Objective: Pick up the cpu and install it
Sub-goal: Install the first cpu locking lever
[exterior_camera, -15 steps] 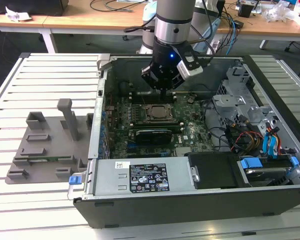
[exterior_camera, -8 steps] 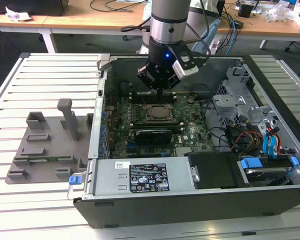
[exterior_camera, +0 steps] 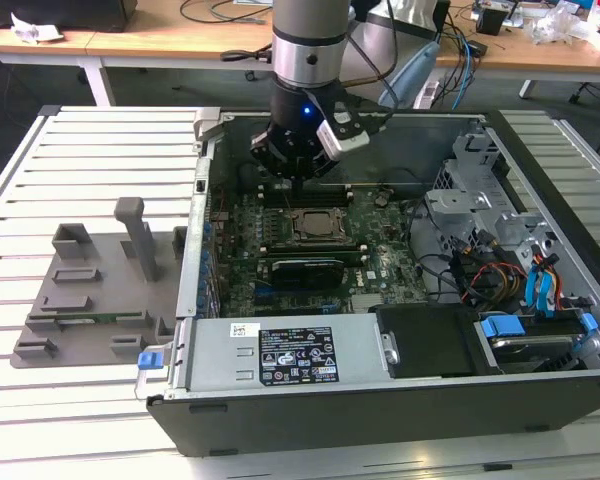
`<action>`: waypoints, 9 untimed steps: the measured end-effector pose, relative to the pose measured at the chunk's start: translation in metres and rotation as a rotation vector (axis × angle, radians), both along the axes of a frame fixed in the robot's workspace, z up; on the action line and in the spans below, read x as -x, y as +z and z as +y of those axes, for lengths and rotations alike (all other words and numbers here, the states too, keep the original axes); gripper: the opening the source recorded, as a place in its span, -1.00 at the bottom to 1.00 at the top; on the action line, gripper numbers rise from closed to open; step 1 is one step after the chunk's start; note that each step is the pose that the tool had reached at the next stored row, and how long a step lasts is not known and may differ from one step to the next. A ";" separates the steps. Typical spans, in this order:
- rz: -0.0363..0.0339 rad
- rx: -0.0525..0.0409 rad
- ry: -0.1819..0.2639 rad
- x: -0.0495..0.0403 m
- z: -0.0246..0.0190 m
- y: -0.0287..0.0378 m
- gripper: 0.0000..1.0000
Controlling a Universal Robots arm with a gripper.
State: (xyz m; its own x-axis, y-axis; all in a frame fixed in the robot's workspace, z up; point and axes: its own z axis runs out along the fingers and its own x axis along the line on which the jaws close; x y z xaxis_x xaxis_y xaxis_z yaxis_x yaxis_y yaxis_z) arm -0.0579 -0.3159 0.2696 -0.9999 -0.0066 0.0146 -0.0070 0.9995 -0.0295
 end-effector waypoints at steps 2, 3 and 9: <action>0.0000 0.0000 0.000 0.0095 0.0000 0.0000 -0.79; 0.0000 0.0001 0.000 0.0136 0.0000 0.0000 -0.79; 0.0000 -0.0007 0.000 0.0271 0.0071 0.0000 -0.79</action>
State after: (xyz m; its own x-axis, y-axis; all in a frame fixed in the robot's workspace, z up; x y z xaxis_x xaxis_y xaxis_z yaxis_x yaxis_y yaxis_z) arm -0.0850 -0.3088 0.2696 -0.9999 -0.0067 0.0145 -0.0071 0.9996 -0.0287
